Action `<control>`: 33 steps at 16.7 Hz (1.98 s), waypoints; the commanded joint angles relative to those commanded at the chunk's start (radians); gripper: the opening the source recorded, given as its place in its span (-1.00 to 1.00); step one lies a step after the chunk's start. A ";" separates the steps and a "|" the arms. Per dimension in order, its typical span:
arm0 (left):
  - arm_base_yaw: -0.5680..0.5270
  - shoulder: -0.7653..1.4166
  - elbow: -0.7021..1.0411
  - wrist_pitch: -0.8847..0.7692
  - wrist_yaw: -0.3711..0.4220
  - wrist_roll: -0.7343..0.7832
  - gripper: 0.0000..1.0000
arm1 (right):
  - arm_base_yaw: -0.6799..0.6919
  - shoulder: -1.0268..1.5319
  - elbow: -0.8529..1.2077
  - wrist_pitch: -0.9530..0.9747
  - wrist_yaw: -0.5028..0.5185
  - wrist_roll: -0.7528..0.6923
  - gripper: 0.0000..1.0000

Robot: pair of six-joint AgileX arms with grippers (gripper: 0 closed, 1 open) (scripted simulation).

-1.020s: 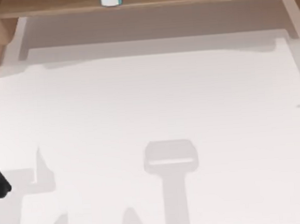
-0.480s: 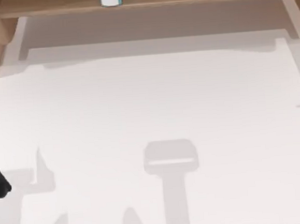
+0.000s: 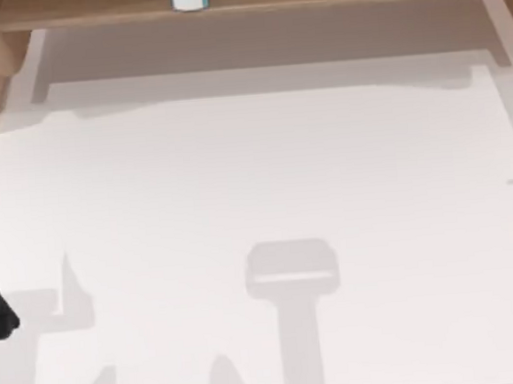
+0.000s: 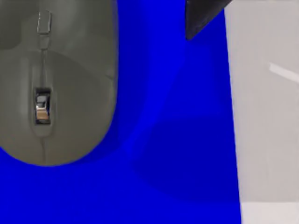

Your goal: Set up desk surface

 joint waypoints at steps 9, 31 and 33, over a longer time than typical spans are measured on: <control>0.000 0.000 0.000 0.000 0.000 0.000 1.00 | -0.002 0.001 0.024 0.084 -0.050 0.254 1.00; 0.000 0.000 0.000 0.000 0.000 0.000 1.00 | -0.232 0.260 0.019 1.207 -0.367 3.139 1.00; 0.000 0.000 0.000 0.000 0.000 0.000 1.00 | -0.246 0.312 -0.014 1.327 -0.407 3.424 1.00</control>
